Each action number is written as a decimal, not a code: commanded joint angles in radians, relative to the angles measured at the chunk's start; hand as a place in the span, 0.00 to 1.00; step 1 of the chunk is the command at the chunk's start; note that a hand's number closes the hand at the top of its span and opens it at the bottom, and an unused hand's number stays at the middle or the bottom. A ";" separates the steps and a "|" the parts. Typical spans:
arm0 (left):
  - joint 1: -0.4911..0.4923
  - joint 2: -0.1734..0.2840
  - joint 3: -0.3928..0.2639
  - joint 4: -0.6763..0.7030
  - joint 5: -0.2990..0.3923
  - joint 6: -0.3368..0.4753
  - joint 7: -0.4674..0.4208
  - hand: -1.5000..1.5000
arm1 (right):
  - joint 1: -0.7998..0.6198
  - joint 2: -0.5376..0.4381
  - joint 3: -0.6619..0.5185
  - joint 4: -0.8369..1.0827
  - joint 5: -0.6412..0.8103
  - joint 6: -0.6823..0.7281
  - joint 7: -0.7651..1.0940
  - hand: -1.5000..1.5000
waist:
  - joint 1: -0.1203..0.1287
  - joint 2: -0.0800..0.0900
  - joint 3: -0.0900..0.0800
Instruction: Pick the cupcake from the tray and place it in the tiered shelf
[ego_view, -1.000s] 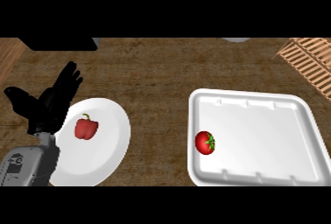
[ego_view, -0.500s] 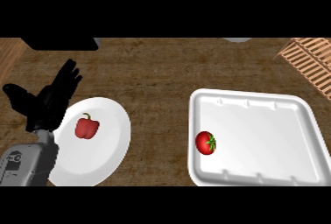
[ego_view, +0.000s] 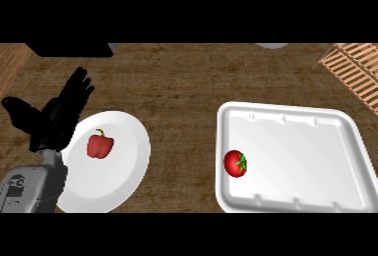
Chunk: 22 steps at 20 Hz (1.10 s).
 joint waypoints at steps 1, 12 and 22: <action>0.026 -0.003 0.004 0.025 0.001 -0.032 -0.047 0.50 | -0.043 -0.049 0.019 0.183 0.028 -0.025 -0.132 1.00 | 0.003 0.002 0.000; 0.004 0.000 0.015 -0.005 0.017 -0.034 0.007 0.50 | -0.205 -0.043 -0.018 0.477 0.058 -0.286 -0.270 0.00 | 0.015 0.005 0.002; 0.009 0.002 0.019 -0.013 0.002 -0.028 -0.004 0.50 | -0.227 -0.282 -0.062 0.719 -0.013 0.101 -0.224 0.00 | 0.014 0.006 0.004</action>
